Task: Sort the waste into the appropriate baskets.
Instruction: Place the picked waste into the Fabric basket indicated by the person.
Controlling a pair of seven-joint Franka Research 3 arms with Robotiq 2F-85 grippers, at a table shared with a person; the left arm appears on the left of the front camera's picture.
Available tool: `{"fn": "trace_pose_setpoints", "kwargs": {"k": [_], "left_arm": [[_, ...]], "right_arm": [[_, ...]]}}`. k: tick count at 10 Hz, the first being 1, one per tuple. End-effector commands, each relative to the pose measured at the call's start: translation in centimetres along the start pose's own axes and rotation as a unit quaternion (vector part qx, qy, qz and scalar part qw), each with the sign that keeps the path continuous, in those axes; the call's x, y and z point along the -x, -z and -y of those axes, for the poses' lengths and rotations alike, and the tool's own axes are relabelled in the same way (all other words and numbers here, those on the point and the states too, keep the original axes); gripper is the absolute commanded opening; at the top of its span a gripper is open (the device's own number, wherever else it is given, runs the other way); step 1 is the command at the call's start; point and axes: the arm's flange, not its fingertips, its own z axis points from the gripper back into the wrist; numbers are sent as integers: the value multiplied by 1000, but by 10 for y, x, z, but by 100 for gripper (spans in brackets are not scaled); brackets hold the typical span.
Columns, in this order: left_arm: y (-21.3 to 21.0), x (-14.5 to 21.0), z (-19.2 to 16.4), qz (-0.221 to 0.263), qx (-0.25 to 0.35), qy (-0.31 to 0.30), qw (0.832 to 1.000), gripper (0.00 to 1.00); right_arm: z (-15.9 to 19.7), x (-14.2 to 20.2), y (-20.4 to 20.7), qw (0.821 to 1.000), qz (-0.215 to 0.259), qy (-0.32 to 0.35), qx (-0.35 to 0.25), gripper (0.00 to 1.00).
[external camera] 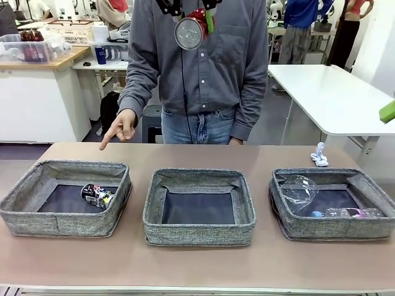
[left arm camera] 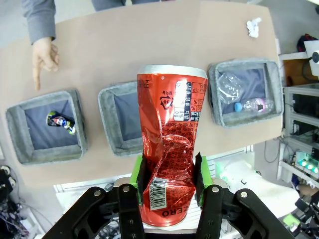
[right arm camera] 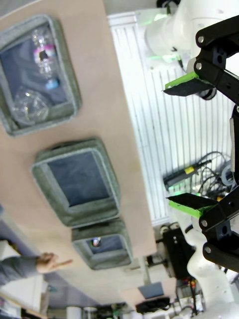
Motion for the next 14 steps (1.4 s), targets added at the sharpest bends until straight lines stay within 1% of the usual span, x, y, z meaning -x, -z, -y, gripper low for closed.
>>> {"fn": "trace_pose_setpoints", "kwargs": {"k": [1, 2, 3, 4, 5, 6, 7, 8, 10, 11, 12, 13, 14], "left_arm": [[7, 18, -16, 34, -18, 35, 999, 45], [20, 35, -38, 37, -35, 62, 997, 45], [37, 53, -70, 33, -65, 50, 996, 45], [55, 73, -106, 21, -75, 31, 996, 45], [76, 91, -145, 5, -70, -18, 997, 45], [100, 108, -186, 0, -82, -57, 995, 45], [117, 120, -217, -1, -77, -104, 992, 45], [129, 129, -244, 1, -95, -158, 983, 45], [144, 143, -278, 12, -118, -236, 964, 45], [148, 147, -286, 14, -152, -256, 954, 45], [150, 150, -289, 19, -141, -270, 952, 45], [142, 145, -285, -6, -118, -324, 939, 45], [154, 149, -300, 2, -131, -256, 958, 45]], "right_arm": [[3, 6, -4, 1000, -5, -7, -5, 100], [3, 6, -4, 1000, -5, -7, -5, 100], [3, 6, -4, 1000, -5, -7, -5, 100], [3, 6, -4, 1000, -5, -7, -5, 100], [3, 6, -4, 1000, -5, -7, -5, 100], [3, 6, -4, 1000, -5, -7, -5, 100], [3, 6, -4, 1000, -5, -7, -5, 100], [3, 6, -4, 1000, -5, -7, -5, 100], [3, 6, -4, 1000, -5, -7, -5, 100], [3, 6, -4, 1000, -5, -7, -5, 100], [3, 6, -4, 1000, -5, -7, -5, 100], [3, 6, -4, 1000, -5, -7, -5, 100], [3, 6, -4, 1000, -5, -7, -5, 100]]}}
